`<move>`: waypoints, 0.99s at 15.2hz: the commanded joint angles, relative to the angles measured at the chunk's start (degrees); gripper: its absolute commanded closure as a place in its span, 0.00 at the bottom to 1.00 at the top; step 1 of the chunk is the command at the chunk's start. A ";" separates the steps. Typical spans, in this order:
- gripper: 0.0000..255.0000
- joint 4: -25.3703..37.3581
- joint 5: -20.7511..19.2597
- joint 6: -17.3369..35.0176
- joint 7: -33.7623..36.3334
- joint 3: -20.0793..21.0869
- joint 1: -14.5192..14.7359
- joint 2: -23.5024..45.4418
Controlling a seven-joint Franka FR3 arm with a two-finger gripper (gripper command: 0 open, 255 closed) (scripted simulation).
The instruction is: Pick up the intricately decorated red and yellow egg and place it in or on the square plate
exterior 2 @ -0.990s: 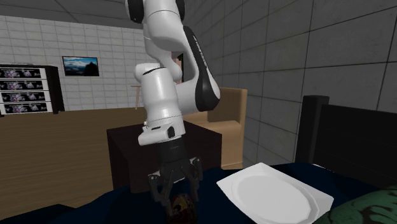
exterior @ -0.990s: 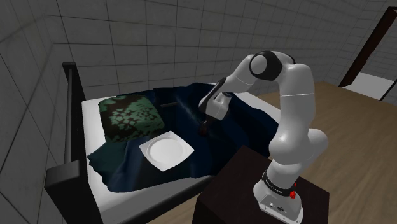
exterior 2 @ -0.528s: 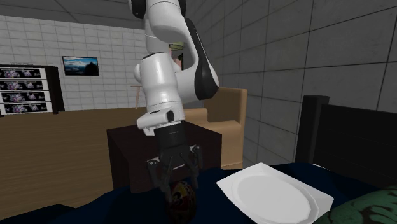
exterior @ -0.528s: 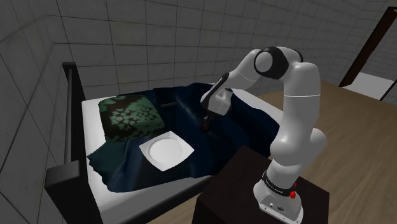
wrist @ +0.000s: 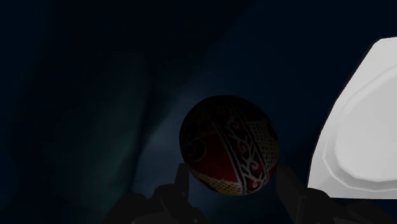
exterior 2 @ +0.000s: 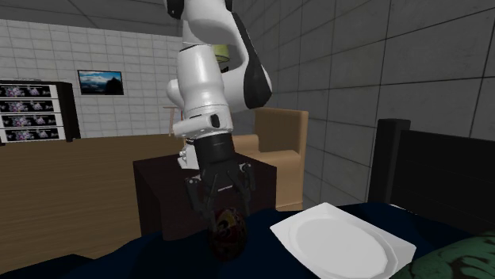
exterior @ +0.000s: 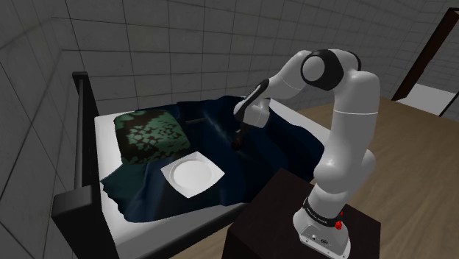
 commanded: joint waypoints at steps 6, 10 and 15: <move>1.00 -2.58 -5.90 2.27 14.63 -2.88 11.90 -2.03; 1.00 -2.88 -10.64 2.86 24.68 -6.09 20.39 -2.36; 1.00 -1.66 -16.96 2.43 37.48 -10.95 31.47 -1.84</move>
